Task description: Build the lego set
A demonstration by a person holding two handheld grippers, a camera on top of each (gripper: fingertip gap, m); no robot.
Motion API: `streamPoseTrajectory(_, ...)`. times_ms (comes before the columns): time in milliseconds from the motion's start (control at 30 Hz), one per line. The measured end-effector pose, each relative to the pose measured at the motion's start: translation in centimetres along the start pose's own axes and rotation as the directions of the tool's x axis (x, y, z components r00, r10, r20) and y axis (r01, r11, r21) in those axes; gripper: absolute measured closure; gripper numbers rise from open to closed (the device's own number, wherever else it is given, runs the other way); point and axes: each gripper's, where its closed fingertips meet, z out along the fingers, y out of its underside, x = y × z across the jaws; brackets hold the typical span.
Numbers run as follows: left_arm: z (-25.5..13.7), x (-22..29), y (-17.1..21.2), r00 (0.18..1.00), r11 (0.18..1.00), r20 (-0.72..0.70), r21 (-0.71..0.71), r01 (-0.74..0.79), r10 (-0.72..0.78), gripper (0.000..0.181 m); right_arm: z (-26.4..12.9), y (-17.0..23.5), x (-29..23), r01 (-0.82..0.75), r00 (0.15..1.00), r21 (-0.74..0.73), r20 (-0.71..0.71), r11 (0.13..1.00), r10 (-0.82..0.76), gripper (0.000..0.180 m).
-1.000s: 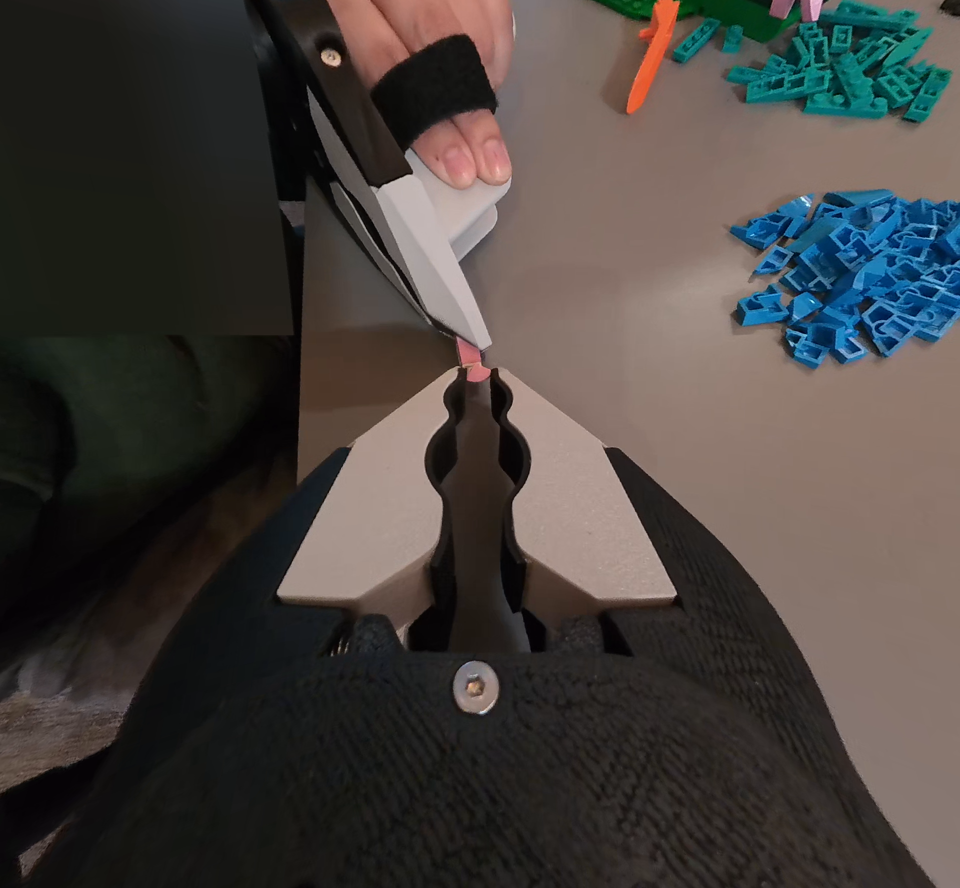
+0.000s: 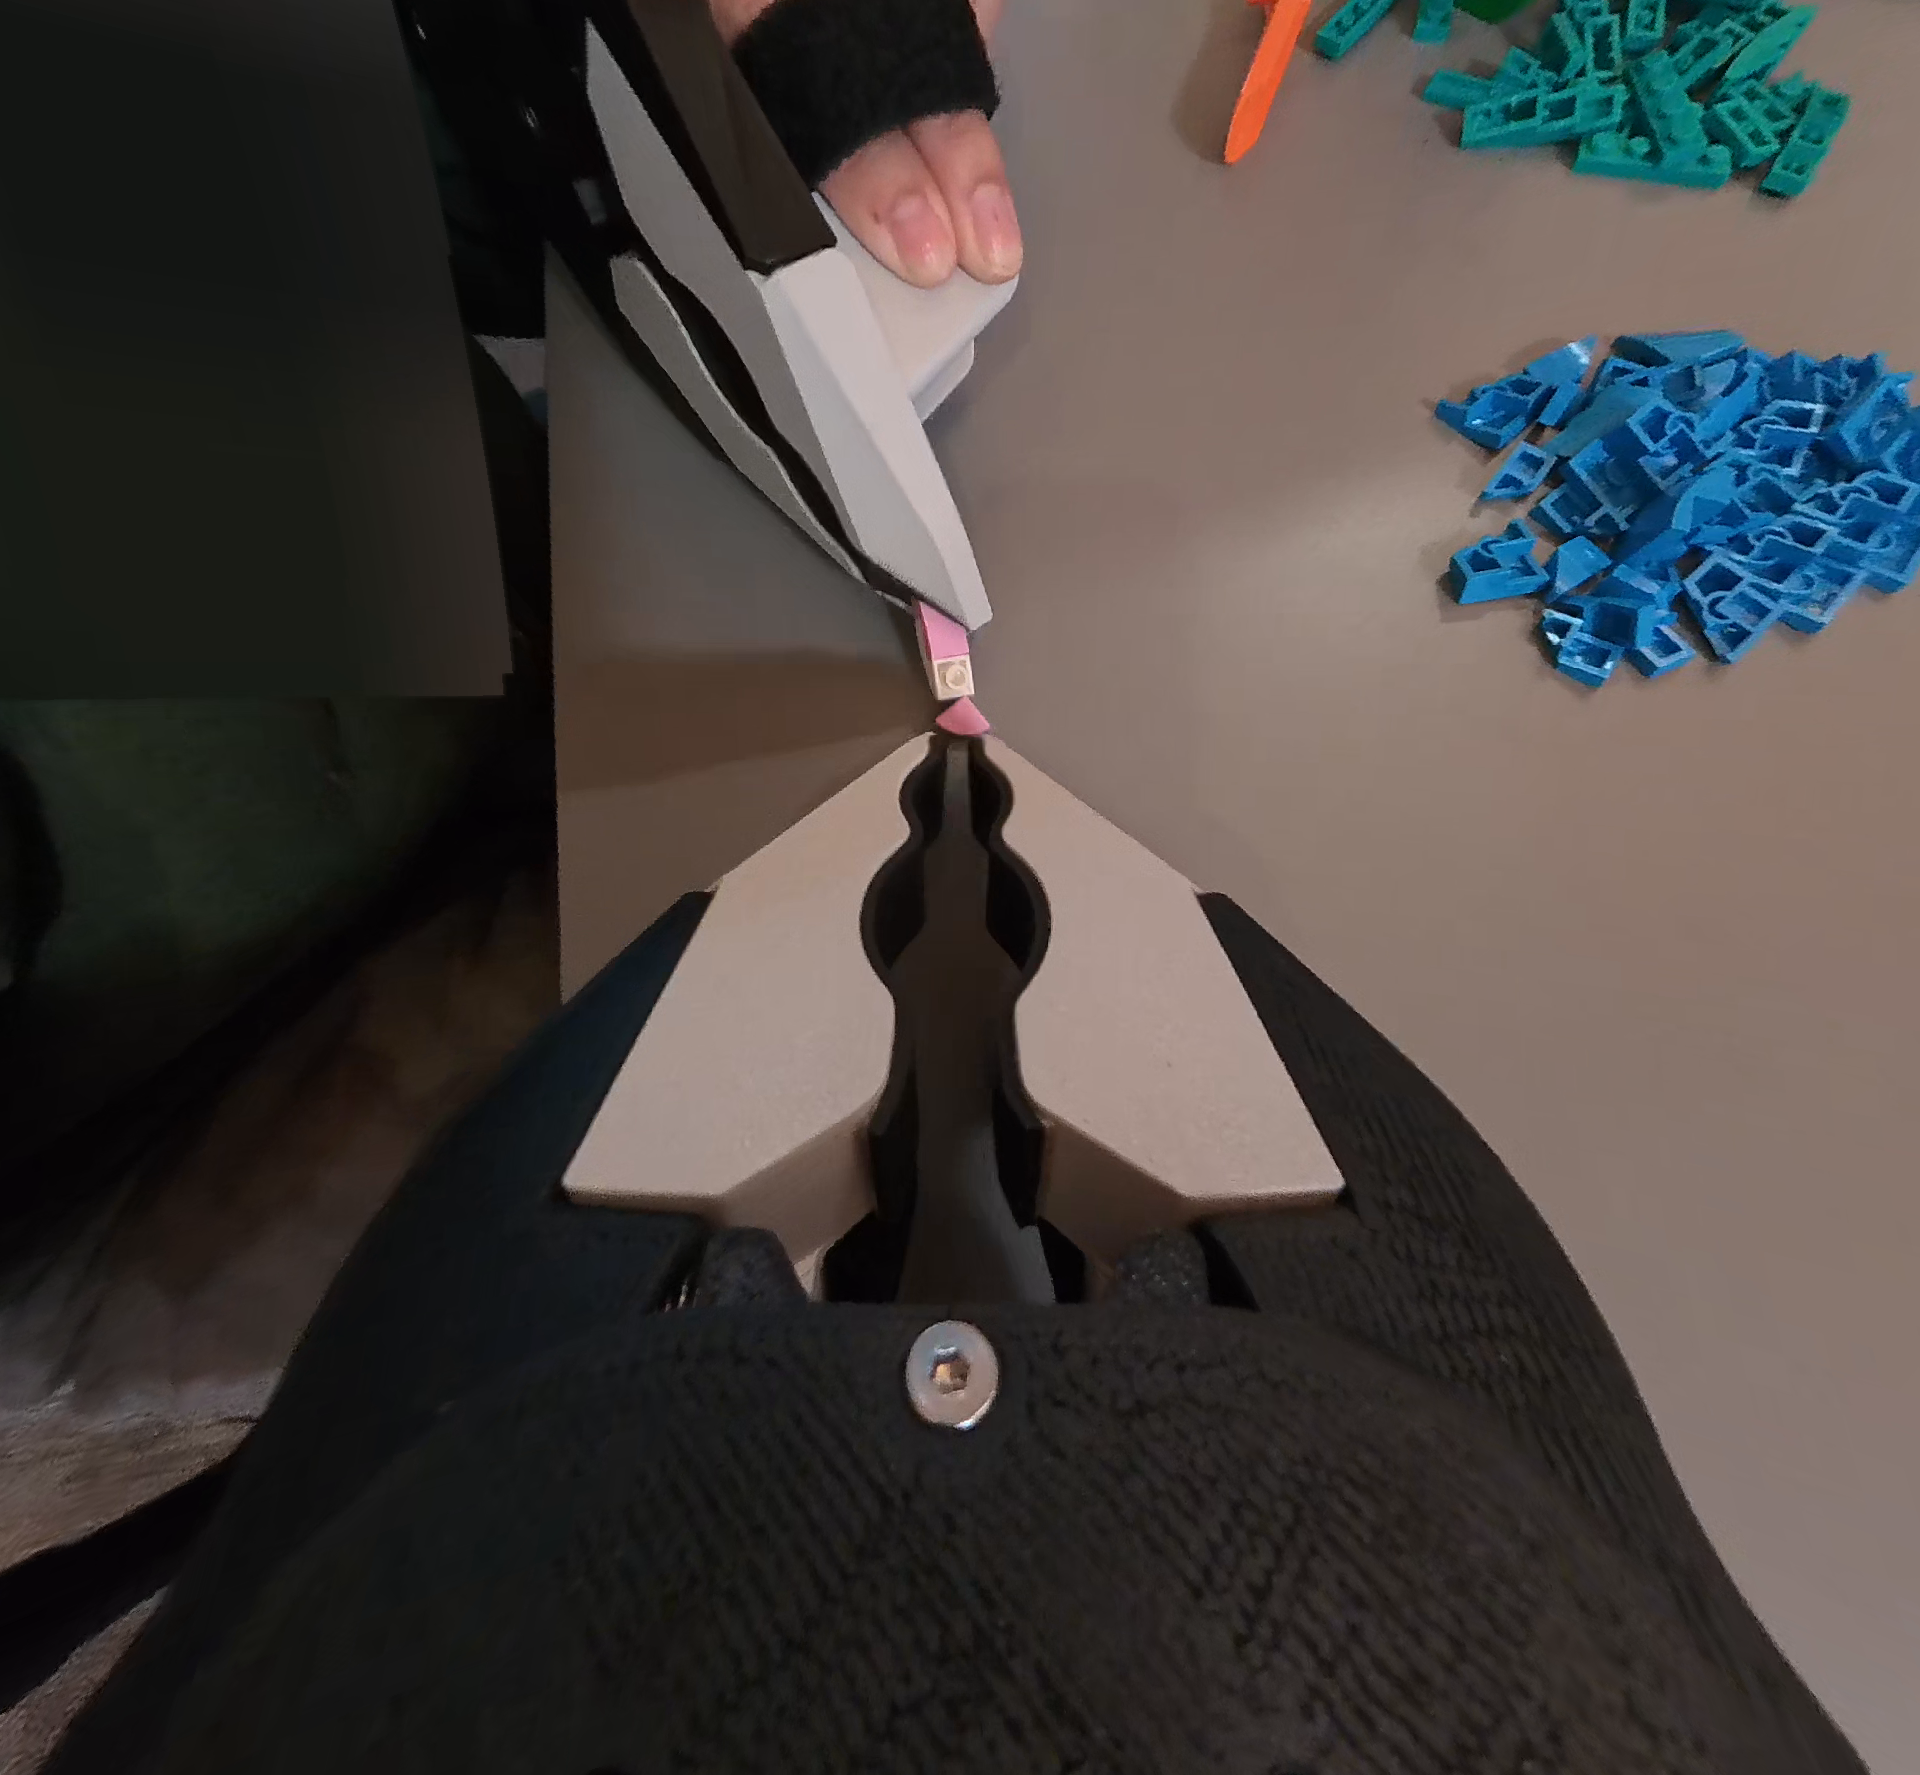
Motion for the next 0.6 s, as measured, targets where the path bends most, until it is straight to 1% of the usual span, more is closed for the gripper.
streamPoseTrajectory(67,-0.06,0.06,0.14,1.000,1.000,-0.012,-0.003,0.000,0.000,0.178,0.20,0.06,0.12,0.013,1.000,-0.013,-0.020,1.000,-0.013,0.171)
streamPoseTrajectory(200,-0.04,0.09,0.15,1.000,1.000,-0.015,-0.004,-0.004,0.004,0.178,0.52,-0.21,0.24,0.015,1.000,-0.013,-0.027,1.000,-0.016,0.167)
streamPoseTrajectory(367,-0.02,0.10,0.15,1.000,1.000,-0.014,-0.001,0.000,0.000,0.178,0.64,-0.39,0.38,-0.025,0.999,-0.007,-0.035,1.000,0.024,0.166)
streamPoseTrajectory(500,-0.07,0.11,0.20,1.000,1.000,-0.012,-0.003,-0.003,0.003,0.178,0.57,-0.32,0.58,-0.044,0.994,-0.011,-0.101,0.999,0.043,0.164)
streamPoseTrajectory(600,-0.18,0.14,0.34,1.000,1.000,-0.012,-0.005,-0.001,0.001,0.178,0.42,-0.12,0.44,-0.013,0.988,-0.035,-0.152,0.999,0.008,0.164)
